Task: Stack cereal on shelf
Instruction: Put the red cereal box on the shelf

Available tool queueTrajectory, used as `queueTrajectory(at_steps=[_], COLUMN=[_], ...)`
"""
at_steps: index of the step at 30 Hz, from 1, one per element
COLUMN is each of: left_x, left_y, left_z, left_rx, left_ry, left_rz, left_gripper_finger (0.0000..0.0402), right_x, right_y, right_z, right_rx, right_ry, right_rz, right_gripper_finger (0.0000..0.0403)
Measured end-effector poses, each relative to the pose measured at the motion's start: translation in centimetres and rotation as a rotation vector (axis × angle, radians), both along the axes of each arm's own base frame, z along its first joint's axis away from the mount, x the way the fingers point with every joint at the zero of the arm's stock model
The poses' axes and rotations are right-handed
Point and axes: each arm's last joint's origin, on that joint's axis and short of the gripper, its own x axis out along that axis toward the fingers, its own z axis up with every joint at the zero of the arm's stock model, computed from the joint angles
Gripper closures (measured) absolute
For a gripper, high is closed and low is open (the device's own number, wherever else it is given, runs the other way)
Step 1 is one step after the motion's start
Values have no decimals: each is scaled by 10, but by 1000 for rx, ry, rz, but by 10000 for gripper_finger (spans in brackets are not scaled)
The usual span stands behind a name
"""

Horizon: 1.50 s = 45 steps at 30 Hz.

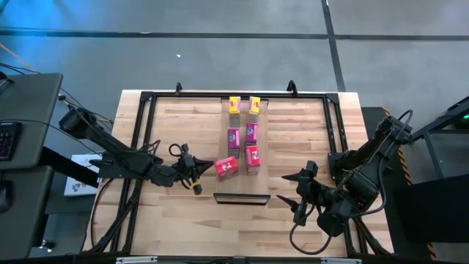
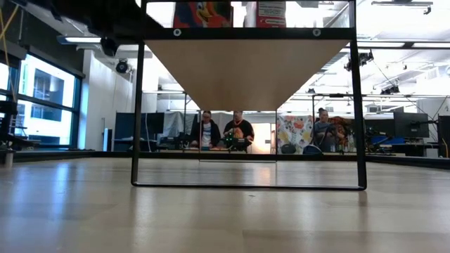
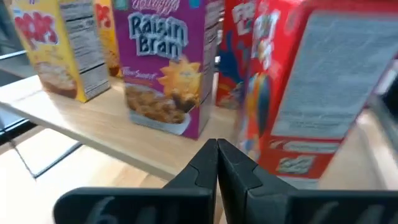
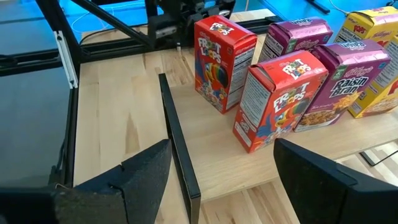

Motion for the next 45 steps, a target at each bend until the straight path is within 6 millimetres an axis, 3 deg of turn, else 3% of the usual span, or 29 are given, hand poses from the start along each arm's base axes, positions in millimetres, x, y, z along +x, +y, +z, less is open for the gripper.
queueTrajectory(at_steps=[12,28,45], left_x=[17,8,7], left_y=[0,-22,-30], left_z=[-10,-12,-8], left_rx=[5,-125,-257], left_ry=[-35,-80,-124], left_rz=[10,-35,-153], left_gripper_finger=[401,401,401], right_x=[1,1,1], right_y=[-1,-1,-1], right_z=[1,1,1], right_rx=[3,3,1], right_ry=[-8,-8,-9], right_rz=[-7,-6,-7], right_gripper_finger=[119,119,119])
